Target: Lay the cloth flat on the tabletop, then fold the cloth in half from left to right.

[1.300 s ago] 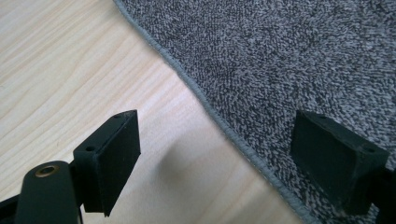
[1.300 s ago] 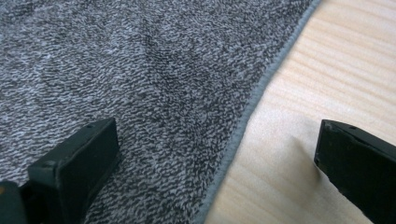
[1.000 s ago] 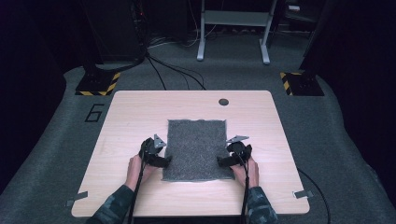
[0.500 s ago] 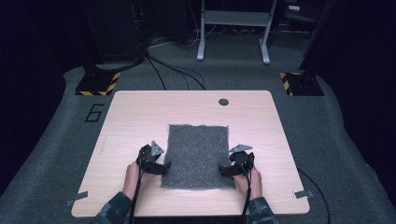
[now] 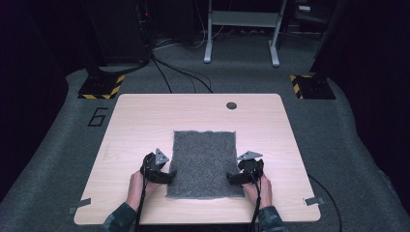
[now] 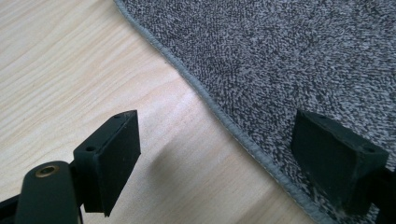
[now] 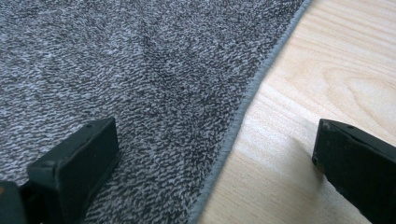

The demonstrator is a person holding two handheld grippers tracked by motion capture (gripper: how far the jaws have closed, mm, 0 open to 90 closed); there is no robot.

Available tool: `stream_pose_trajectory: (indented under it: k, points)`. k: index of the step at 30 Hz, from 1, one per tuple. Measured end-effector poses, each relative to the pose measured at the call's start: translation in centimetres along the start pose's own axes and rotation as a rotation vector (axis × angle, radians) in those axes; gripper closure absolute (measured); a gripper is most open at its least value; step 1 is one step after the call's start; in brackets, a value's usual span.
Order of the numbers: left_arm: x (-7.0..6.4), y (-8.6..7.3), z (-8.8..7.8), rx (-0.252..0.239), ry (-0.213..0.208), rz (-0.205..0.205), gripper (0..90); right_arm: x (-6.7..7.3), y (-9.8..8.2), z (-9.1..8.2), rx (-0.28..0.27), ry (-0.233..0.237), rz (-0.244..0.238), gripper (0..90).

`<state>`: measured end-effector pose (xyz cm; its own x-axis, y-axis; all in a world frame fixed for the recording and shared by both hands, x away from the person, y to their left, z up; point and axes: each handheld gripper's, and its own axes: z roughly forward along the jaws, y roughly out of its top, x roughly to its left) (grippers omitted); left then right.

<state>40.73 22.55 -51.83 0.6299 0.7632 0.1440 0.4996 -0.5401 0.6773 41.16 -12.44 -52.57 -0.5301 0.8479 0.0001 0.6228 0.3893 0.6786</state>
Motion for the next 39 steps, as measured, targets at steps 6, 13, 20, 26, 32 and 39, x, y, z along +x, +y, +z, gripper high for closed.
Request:
stream_pose_trajectory:
  k: [6, 13, 20, 26, 32, 39]
  points:
    - [0.2, 0.1, 0.0, -0.001, -0.014, 0.004, 15.2, 0.0, 0.0, 0.0, -0.003, 0.0, -0.001, 0.0]
    - [1.3, 0.5, -0.4, -0.02, -0.044, -0.028, 13.9, -0.2, 0.0, -0.2, -0.011, 0.018, 0.023, 0.0]
    - [2.8, 1.6, -0.7, -0.033, -0.047, -0.068, 6.3, 0.4, 1.0, -1.7, -0.079, 0.044, 0.008, 0.0]
    - [4.1, 2.3, -0.3, -0.039, -0.052, -0.086, 3.5, 2.7, 2.4, -2.6, -0.104, 0.091, -0.034, 0.0]
    - [5.5, 3.0, 0.9, -0.036, -0.058, -0.105, 0.0, 5.9, 3.6, -2.5, -0.11, 0.218, -0.072, 0.0]
    - [7.2, 4.0, 2.4, -0.02, -0.109, -0.136, 0.0, 10.2, 4.7, -1.2, -0.111, 0.326, -0.137, 0.0]
